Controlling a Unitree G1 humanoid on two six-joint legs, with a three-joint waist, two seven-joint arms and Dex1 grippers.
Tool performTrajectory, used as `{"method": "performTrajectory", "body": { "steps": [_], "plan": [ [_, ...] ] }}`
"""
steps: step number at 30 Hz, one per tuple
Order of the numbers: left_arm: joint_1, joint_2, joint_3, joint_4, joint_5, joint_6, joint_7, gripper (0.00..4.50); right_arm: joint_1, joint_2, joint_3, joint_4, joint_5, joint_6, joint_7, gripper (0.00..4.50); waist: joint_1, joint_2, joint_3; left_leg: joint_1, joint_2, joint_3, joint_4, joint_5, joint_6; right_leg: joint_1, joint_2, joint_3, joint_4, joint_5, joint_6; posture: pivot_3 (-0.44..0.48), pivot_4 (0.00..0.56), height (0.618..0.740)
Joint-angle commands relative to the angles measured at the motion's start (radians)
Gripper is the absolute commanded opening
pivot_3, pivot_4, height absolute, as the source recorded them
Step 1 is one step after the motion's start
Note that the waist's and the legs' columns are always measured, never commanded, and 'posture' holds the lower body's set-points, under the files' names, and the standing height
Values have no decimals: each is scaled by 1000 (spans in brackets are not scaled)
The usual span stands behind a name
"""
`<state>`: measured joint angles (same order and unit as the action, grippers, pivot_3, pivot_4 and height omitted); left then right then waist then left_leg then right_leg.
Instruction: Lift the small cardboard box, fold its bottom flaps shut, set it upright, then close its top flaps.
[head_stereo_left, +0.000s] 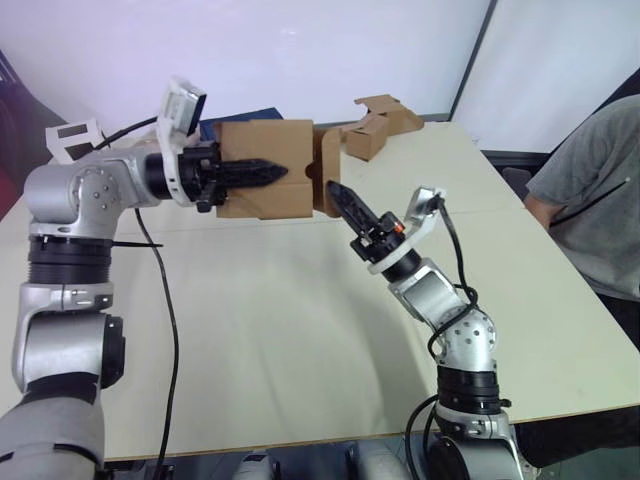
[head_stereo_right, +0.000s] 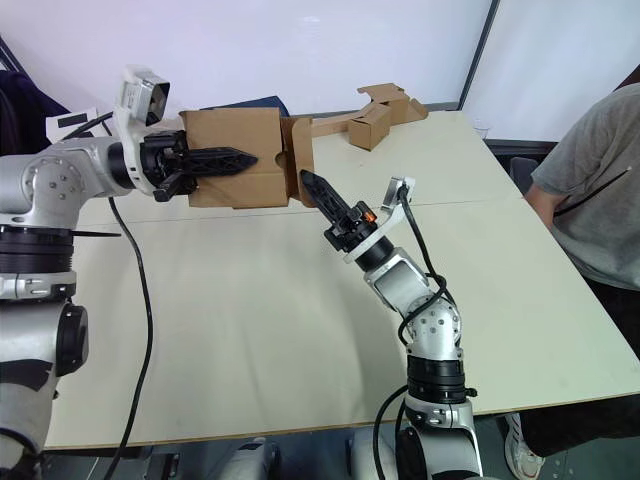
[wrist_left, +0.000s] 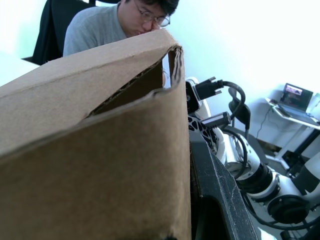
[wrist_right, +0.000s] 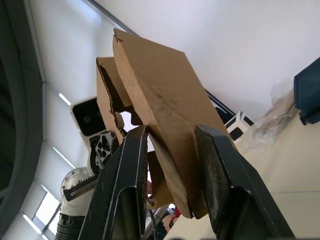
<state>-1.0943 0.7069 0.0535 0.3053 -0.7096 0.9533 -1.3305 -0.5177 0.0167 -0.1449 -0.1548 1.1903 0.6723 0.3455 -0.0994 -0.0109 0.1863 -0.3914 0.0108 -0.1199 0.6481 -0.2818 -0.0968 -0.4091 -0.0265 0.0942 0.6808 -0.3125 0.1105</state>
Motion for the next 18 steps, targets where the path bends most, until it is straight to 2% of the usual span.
{"method": "performTrajectory", "body": {
  "steps": [1, 18],
  "plan": [
    [-3, 4, 22, -30, -11, -15, -8, 0, -8, 7, 19, -46, -1, 1, -1, 1441, 0, 0, 0, 0, 0, 0, 0, 0, 0, 0, 0, 0, 0, 0, 0, 0, 150, 740],
    [13, -5, 26, -32, -9, -30, 4, 0, -29, 69, 78, -59, -20, 2, -16, 1441, 0, 0, 0, 0, 0, 0, 0, 0, 0, 0, 0, 0, 0, 0, 0, 0, 150, 740]
  ]
}}
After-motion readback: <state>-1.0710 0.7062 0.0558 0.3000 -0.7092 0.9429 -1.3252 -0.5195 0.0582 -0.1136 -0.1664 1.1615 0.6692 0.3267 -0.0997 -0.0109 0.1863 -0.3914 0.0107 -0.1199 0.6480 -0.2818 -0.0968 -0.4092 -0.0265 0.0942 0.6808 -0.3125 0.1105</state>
